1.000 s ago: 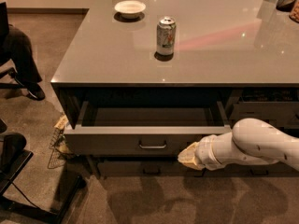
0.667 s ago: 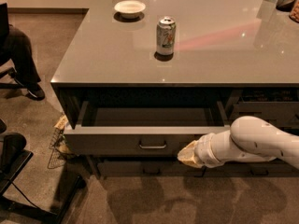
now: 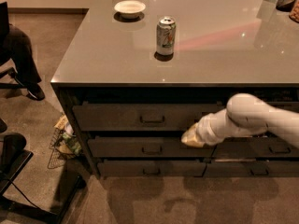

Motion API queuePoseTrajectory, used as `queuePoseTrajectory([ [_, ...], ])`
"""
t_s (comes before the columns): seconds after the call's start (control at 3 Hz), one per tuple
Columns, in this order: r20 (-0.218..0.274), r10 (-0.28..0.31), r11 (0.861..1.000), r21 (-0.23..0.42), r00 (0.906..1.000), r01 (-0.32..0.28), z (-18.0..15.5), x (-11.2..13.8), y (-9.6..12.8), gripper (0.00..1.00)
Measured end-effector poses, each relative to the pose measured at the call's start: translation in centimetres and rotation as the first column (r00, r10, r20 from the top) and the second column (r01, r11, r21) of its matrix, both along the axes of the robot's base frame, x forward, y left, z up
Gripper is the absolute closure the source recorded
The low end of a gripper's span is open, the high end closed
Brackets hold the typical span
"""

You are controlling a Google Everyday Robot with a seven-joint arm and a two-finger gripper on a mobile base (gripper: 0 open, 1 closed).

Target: Close top drawer

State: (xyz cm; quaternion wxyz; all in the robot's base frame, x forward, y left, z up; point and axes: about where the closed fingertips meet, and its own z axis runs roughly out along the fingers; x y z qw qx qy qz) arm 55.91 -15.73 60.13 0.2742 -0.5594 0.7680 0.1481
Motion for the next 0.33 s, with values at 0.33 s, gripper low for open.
queuePoseTrajectory([
  [0.33,0.066,-0.023,1.000,-0.004,0.9976,0.023,2.87,3.78,-1.19,1.00],
])
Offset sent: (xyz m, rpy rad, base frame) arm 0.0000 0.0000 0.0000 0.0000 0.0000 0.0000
